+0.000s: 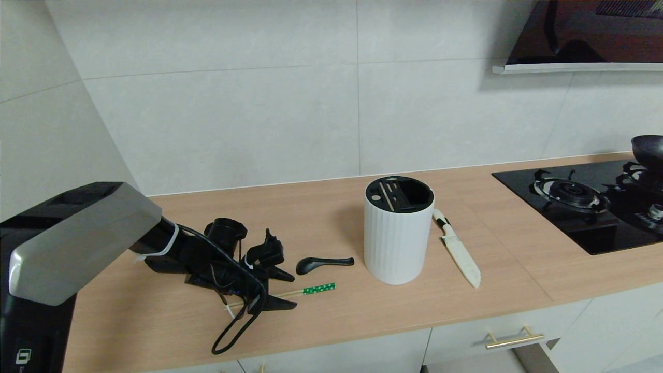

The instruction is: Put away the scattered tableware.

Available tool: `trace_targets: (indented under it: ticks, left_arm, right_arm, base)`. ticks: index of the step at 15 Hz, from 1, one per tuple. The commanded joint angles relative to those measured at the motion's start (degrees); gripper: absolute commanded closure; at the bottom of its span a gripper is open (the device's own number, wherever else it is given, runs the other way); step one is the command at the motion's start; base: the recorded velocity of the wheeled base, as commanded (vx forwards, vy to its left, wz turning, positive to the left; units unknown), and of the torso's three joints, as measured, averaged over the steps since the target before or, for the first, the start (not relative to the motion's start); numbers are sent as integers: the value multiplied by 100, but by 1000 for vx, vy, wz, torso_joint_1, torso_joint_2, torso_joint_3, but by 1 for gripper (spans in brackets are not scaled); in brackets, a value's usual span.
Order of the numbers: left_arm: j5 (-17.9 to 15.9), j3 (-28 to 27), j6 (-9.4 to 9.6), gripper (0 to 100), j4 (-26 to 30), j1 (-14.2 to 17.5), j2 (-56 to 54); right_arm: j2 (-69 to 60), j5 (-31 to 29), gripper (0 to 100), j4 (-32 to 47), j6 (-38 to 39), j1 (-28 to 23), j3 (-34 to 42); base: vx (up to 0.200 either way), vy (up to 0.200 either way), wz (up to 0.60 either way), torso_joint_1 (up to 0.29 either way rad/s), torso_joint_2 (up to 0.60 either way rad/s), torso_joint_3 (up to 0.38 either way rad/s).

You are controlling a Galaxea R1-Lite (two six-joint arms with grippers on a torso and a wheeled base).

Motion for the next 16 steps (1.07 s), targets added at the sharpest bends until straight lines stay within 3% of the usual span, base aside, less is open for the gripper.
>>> trace_targets:
  ticks: [1,16]
  left_arm:
    - [-3,80,41,100,1,-5,-147]
    - [-73,115,50,100,-60,-22,-429]
  right_arm:
    - [-2,0,0,-2,-2,1,0]
    - [-2,0,0,-2,-11,1,0]
  base:
    - [0,0,0,0,0,0]
    - [0,0,0,0,0,0]
